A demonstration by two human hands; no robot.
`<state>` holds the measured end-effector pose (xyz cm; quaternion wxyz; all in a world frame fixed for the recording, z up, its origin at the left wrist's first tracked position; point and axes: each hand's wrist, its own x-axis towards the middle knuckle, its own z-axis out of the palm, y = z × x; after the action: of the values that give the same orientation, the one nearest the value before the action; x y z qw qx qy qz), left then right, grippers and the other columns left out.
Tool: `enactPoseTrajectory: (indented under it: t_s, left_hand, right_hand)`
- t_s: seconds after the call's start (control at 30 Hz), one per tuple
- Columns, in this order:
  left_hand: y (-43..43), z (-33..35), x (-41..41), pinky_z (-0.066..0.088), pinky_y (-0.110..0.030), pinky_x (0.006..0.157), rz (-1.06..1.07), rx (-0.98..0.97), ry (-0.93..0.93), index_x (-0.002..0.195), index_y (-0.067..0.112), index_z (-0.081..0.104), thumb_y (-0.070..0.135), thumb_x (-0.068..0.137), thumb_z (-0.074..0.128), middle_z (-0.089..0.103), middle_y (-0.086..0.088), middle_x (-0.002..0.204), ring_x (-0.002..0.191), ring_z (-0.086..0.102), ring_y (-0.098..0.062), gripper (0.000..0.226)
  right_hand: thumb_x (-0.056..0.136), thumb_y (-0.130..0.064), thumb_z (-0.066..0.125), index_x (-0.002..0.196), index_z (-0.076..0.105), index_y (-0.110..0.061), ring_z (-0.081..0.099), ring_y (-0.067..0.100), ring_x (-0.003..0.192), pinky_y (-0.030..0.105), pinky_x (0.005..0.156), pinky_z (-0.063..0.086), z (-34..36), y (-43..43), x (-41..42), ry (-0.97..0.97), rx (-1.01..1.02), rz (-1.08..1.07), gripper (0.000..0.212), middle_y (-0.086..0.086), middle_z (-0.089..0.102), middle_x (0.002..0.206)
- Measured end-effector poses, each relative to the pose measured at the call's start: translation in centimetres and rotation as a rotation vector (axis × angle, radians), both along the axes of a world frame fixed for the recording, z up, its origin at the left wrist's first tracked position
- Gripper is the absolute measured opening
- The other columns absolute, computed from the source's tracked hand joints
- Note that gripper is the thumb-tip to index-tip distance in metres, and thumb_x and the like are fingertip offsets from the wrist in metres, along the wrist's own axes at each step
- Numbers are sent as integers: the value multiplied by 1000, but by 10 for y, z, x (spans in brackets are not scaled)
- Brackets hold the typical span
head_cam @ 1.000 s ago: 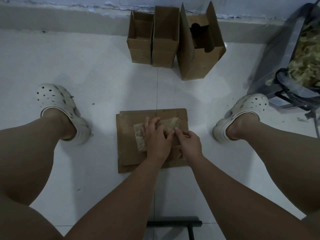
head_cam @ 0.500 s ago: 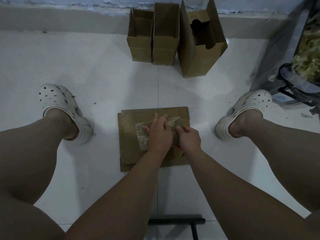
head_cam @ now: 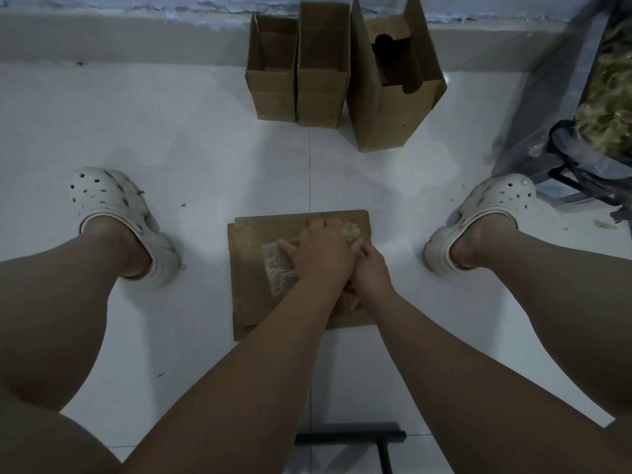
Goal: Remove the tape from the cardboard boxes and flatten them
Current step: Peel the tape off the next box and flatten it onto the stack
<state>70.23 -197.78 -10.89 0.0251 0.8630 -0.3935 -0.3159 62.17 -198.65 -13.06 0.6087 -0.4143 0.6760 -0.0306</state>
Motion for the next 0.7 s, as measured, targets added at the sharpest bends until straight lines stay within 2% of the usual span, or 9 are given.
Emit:
enactPoseTrajectory:
  t_s: [0.07, 0.1, 0.17, 0.2, 0.3, 0.4, 0.47, 0.57, 0.7]
  left_hand:
    - [-4, -3, 4, 8, -59, 111, -73, 3, -150, 122, 24, 56, 47, 92, 49, 55, 0, 125, 115, 54, -22, 39]
    - [-6, -3, 7, 18, -53, 110, -94, -19, -159, 114, 20, 60, 38, 95, 49, 57, -1, 117, 108, 57, -22, 29]
    - [-9, -4, 11, 43, -37, 91, -139, -78, -84, 104, 11, 63, 21, 96, 49, 56, -6, 106, 94, 60, -23, 19]
    - [-8, -5, 12, 46, -32, 78, -186, -97, -61, 104, 8, 62, 16, 96, 49, 55, -7, 105, 90, 59, -23, 17]
    - [-3, -7, 14, 41, -28, 61, -254, -151, -97, 109, 10, 53, 17, 95, 49, 57, -8, 102, 77, 57, -22, 16]
    - [-2, -9, 16, 30, -24, 48, -217, -179, -123, 105, 10, 46, 16, 96, 45, 51, -4, 79, 57, 41, -14, 11]
    - [-1, -10, 17, 31, -25, 49, -198, -191, -109, 104, 10, 45, 15, 95, 48, 48, -1, 75, 58, 43, -15, 11]
    - [2, -12, 16, 41, -30, 56, -55, -222, -6, 98, 12, 41, 15, 94, 51, 49, 1, 73, 68, 54, -21, 11]
    - [1, -12, 17, 47, -34, 62, 86, -266, 122, 98, 10, 39, 8, 93, 45, 51, -3, 80, 72, 53, -21, 7]
  right_hand:
    - [103, -31, 39, 138, 51, -27, 64, 32, 101, 45, 80, 59, 2, 0, 2, -34, 41, -30, 36, 10, 64, 118]
    - [104, -36, 39, 141, 47, -31, 64, 32, 103, 48, 83, 58, 3, 0, 3, -43, 35, -18, 38, 9, 64, 118]
    - [103, -41, 39, 143, 43, -36, 62, 31, 105, 50, 84, 57, 3, 0, 2, -55, -3, 8, 40, 6, 63, 120]
    - [103, -42, 38, 143, 42, -37, 62, 30, 105, 50, 84, 58, 3, 1, 3, -63, -14, 17, 41, 5, 62, 121]
    - [104, -41, 36, 145, 38, -39, 61, 29, 105, 45, 78, 59, 3, 2, 6, -66, -19, 26, 41, 4, 59, 128]
    - [105, -39, 34, 148, 34, -38, 56, 27, 109, 38, 68, 59, 5, 2, 9, -62, -17, 18, 43, 6, 52, 138]
    - [105, -37, 34, 149, 32, -38, 52, 28, 115, 34, 65, 57, 6, 3, 8, -59, -13, 17, 44, 6, 44, 146]
    - [106, -35, 35, 149, 30, -39, 46, 33, 129, 43, 78, 59, 6, 4, 5, -60, -1, 21, 44, 4, 37, 152]
    - [106, -33, 35, 149, 30, -40, 44, 33, 130, 46, 79, 59, 8, 2, 3, -102, 21, -4, 44, 3, 36, 152]
